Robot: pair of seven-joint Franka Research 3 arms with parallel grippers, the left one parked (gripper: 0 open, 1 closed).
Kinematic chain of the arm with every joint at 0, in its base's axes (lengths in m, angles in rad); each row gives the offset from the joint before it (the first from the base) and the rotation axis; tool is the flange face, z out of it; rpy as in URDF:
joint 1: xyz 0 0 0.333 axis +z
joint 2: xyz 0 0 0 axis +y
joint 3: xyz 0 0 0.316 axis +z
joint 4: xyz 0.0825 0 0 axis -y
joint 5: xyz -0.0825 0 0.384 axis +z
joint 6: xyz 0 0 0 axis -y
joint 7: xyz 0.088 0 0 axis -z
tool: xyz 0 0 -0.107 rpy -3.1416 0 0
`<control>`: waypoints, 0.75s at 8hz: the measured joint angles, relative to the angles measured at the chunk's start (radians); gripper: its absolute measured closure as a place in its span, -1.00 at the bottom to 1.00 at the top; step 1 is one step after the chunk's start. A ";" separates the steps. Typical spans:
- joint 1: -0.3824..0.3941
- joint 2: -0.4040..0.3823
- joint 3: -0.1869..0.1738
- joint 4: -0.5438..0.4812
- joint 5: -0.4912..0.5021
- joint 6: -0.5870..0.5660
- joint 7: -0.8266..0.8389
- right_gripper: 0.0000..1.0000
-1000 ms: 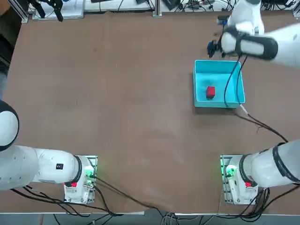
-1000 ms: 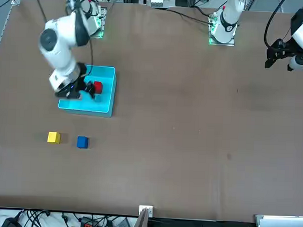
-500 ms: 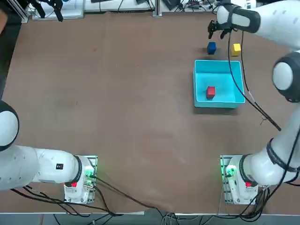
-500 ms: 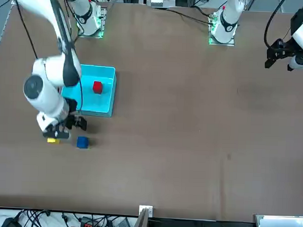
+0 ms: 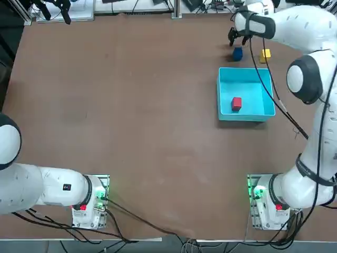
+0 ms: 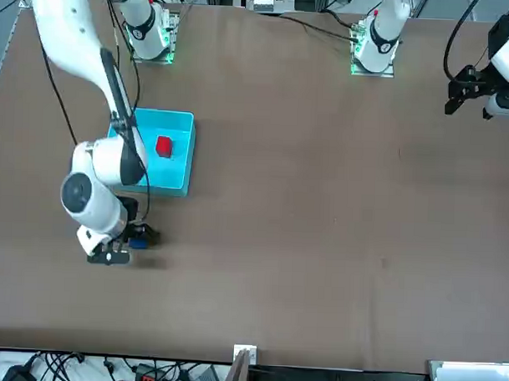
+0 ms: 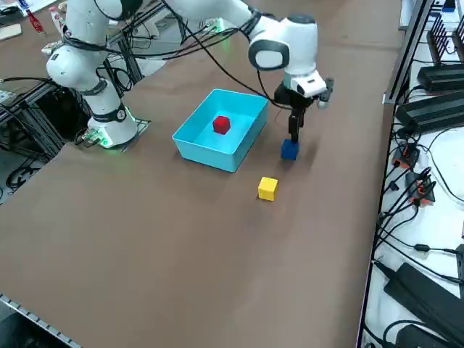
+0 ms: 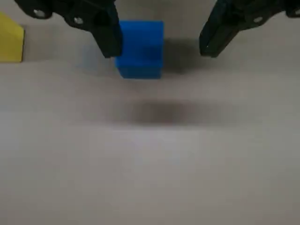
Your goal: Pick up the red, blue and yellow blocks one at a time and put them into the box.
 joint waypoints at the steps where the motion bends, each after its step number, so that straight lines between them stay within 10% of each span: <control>1: -0.008 0.017 0.000 0.011 -0.023 0.000 -0.019 -1.00; 6: -0.021 0.030 0.002 0.010 -0.029 -0.018 -0.050 -1.00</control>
